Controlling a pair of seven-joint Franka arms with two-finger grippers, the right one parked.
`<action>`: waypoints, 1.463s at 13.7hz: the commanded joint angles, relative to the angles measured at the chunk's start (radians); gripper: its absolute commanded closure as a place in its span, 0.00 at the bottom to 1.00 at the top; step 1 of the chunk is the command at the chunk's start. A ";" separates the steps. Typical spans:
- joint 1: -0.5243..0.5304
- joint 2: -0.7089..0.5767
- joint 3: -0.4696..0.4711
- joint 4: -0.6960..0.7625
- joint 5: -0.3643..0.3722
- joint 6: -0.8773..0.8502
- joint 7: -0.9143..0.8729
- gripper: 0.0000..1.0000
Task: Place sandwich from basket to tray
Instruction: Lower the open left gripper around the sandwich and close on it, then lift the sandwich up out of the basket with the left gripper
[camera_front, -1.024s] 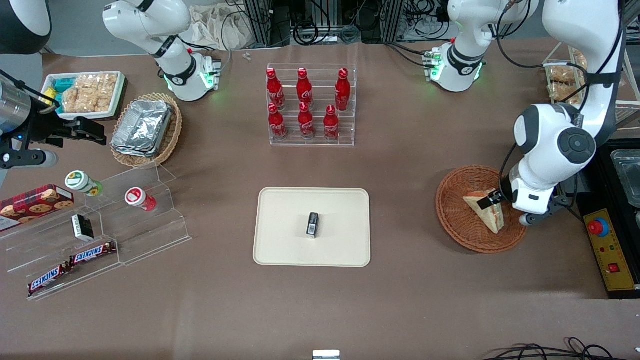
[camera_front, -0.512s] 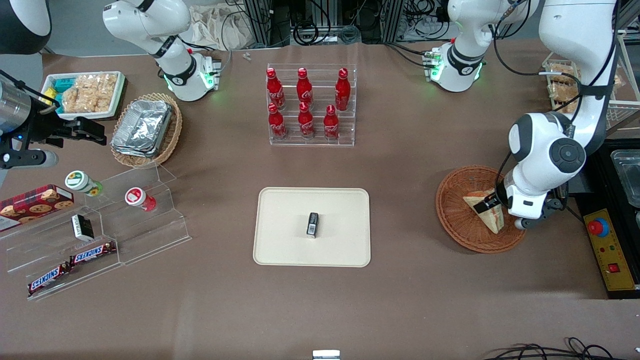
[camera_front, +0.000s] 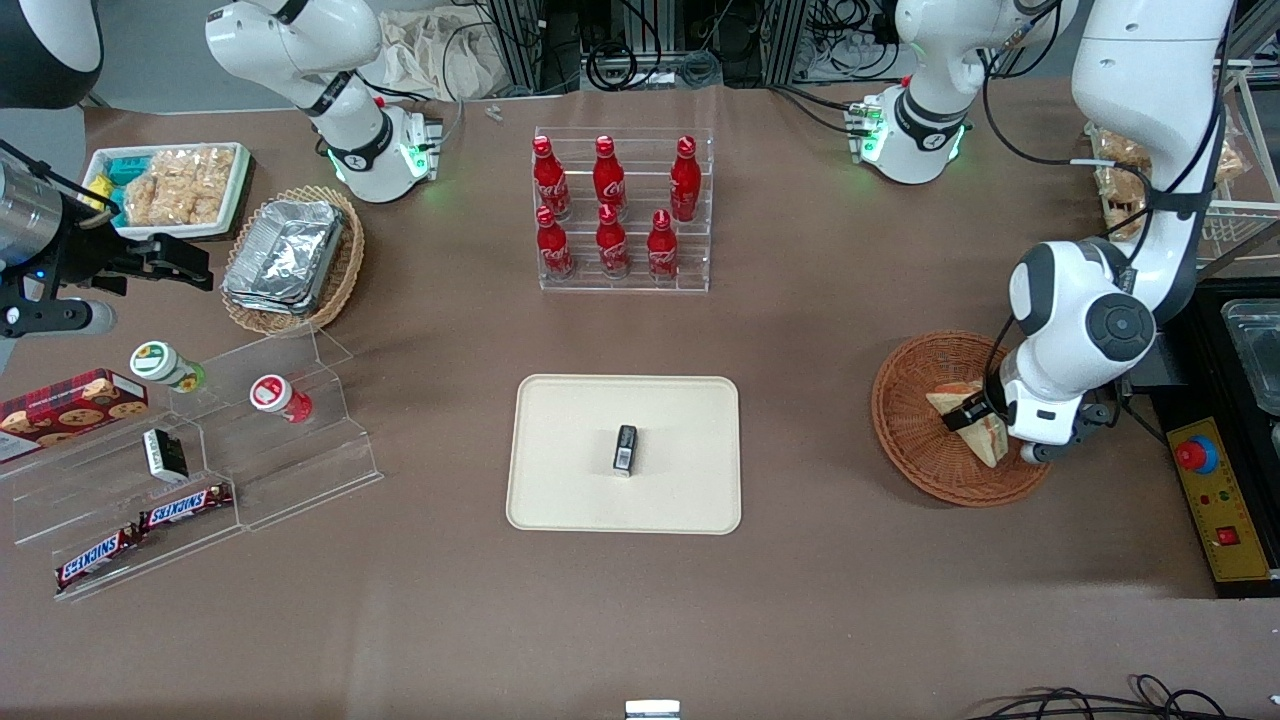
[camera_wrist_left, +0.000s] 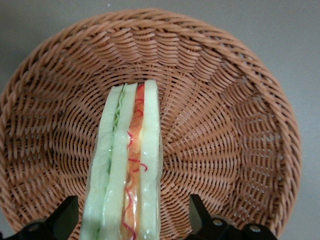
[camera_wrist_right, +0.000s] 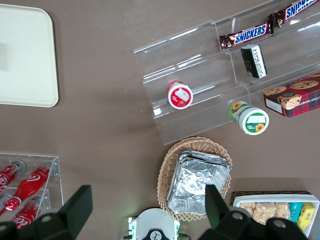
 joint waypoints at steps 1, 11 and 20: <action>0.001 0.002 -0.001 -0.010 0.032 0.027 -0.025 0.63; 0.002 -0.056 -0.001 0.036 0.042 -0.020 -0.022 1.00; -0.008 -0.091 -0.047 0.583 0.034 -0.777 0.082 1.00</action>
